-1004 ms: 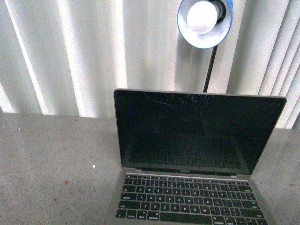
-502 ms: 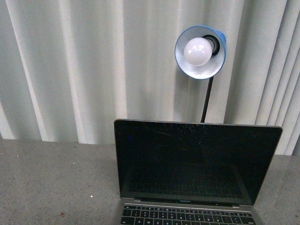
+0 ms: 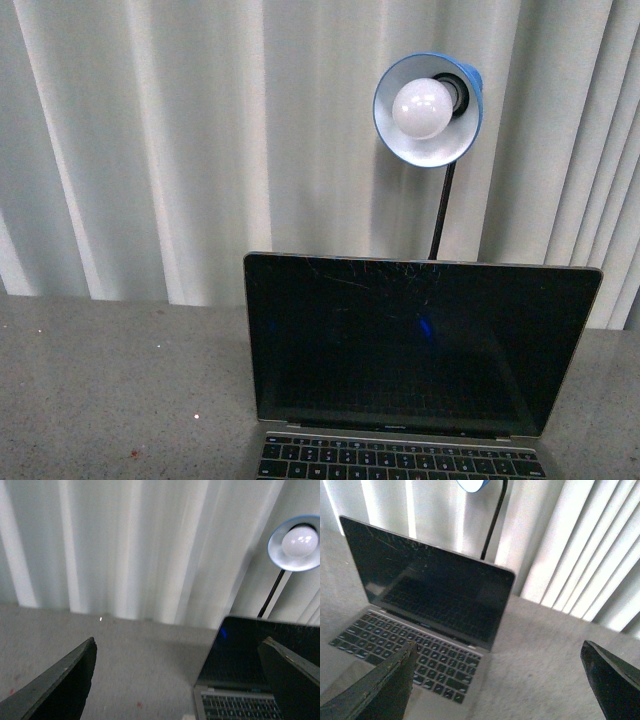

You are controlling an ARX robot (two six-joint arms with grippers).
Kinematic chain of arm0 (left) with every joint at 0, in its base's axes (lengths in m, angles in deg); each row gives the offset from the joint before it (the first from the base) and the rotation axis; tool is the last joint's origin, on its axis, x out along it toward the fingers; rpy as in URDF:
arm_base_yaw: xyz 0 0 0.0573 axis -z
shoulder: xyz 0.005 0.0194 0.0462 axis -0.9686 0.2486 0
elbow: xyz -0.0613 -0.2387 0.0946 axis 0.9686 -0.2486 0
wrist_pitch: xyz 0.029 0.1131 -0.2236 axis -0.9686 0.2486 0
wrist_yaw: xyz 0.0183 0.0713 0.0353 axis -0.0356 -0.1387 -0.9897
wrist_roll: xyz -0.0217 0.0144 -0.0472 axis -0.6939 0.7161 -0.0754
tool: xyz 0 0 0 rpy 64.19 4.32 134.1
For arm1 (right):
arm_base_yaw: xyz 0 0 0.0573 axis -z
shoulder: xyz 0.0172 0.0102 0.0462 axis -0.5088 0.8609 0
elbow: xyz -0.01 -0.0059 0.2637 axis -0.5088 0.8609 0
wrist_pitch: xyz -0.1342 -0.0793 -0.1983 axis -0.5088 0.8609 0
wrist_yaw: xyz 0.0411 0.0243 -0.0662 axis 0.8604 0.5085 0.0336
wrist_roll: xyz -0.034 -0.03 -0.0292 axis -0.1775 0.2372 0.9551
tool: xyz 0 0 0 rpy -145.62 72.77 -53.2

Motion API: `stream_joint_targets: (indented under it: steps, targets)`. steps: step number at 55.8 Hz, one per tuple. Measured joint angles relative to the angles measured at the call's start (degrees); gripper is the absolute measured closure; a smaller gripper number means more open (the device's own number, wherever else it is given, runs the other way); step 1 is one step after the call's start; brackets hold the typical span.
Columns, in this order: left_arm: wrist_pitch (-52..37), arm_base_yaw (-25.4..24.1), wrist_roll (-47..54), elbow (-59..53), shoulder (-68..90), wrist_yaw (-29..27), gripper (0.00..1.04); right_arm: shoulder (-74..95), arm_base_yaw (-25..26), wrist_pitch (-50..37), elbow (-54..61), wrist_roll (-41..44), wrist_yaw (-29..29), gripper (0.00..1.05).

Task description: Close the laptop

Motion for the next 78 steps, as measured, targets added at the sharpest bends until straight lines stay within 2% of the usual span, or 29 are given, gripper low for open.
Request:
stream_joint_targets:
  steps: [5, 12, 20, 31, 41, 51, 62, 64, 69, 70, 78]
  targets:
    - [-6.32, 1.88, 3.19, 5.66, 11.63, 2.34, 0.07, 8.13, 0.61, -4.22, -3.04, 4.81, 1.38, 0.07]
    - [-8.83, 5.07, 7.80, 14.29, 26.14, 3.26, 0.07, 19.43, 0.90, -10.56, -8.39, 7.10, 1.57, 0.07]
    - [-8.17, 7.98, 11.78, 23.98, 37.27, 3.32, 0.07, 29.03, 0.90, -12.41, -16.06, 7.30, 1.92, 0.07]
    - [-2.71, 10.51, 16.37, 38.86, 50.49, 2.84, 0.07, 43.74, -0.37, -11.10, -29.31, 8.79, 0.76, 0.08]
    - [1.57, 11.80, 21.22, 49.07, 59.71, 1.66, 0.08, 50.99, -2.40, -5.33, -36.79, 15.39, 1.18, 0.39]
    - [7.58, 12.83, 26.03, 58.27, 66.60, 1.79, 0.39, 56.65, -3.34, 0.44, -43.54, 22.32, 2.36, 0.70]
    - [13.94, 13.66, 31.30, 62.99, 69.44, 2.64, 0.71, 60.15, -4.55, 6.14, -48.33, 28.44, 4.63, 1.02]
    - [14.82, 13.70, 31.93, 63.65, 69.75, 2.64, 0.76, 60.70, -5.05, 7.23, -49.03, 29.77, 4.85, 1.02]
    - [17.29, 13.90, 34.23, 66.29, 71.10, 3.34, 1.00, 62.18, -6.60, 9.40, -50.64, 32.94, 4.98, 1.02]
    - [17.46, 13.92, 34.29, 66.62, 71.28, 3.30, 1.02, 62.60, -6.97, 9.86, -50.90, 33.70, 4.94, 1.02]
    - [19.34, 14.05, 35.82, 67.93, 72.52, 3.82, 1.01, 64.48, -8.70, 12.81, -52.87, 38.29, 4.72, 1.02]
